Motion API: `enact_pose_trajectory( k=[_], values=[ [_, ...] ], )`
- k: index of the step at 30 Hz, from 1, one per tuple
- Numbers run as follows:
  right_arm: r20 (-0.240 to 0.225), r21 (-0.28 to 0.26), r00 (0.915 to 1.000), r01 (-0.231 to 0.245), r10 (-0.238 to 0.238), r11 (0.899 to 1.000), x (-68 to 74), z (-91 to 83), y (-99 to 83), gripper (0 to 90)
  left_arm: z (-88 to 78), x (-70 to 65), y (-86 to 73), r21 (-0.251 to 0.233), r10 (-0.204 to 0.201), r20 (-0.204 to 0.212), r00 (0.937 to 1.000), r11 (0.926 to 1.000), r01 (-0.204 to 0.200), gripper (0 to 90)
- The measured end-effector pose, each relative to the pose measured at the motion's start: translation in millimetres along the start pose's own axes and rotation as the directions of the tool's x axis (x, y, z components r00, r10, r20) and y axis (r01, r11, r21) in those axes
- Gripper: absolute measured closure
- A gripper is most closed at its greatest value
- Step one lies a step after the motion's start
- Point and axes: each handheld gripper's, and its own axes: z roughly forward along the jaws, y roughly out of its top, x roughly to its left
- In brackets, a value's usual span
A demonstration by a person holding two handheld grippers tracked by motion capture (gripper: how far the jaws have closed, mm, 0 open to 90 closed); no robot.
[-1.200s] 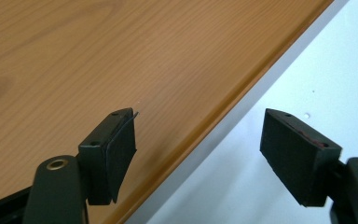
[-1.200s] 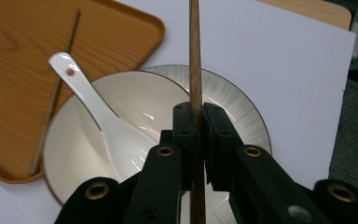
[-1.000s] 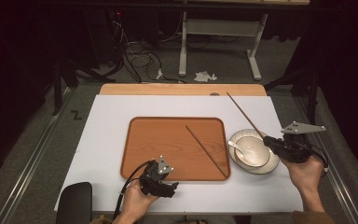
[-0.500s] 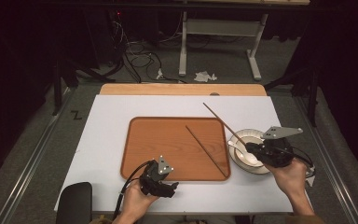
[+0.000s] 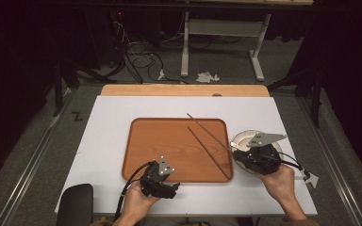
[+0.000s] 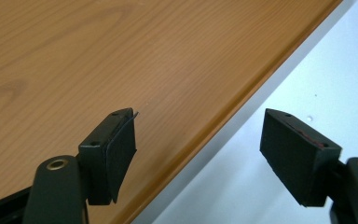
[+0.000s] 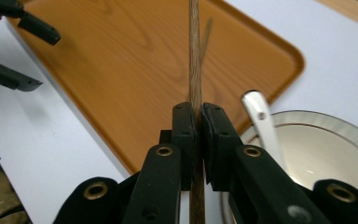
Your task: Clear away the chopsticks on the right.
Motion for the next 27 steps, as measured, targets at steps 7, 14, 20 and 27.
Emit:
enact_pose_trajectory(
  k=[7,14,20,27],
  values=[
    [-0.026,0.057,0.9997,0.005,-0.004,0.998,13.0,24.7,-1.0,85.3,-0.4,-0.3,-0.3,0.001,0.002,-0.002,1.0000,1.0000,-0.002,26.7],
    [-0.030,0.139,0.9995,-0.001,0.005,0.990,24.0,55.7,-4.1,85.2,-0.4,-1.1,-0.1,0.002,0.006,0.000,1.0000,1.0000,-0.006,26.7],
    [-0.022,0.195,0.9997,-0.007,0.011,0.981,28.4,77.0,-6.4,85.2,-0.7,-0.4,0.3,0.001,0.005,0.000,1.0000,1.0000,-0.005,26.7],
    [-0.019,0.228,0.9996,-0.017,0.022,0.974,31.4,92.6,-9.0,85.0,0.0,-1.0,0.1,0.003,0.006,0.002,1.0000,1.0000,-0.006,26.7]
  ],
)
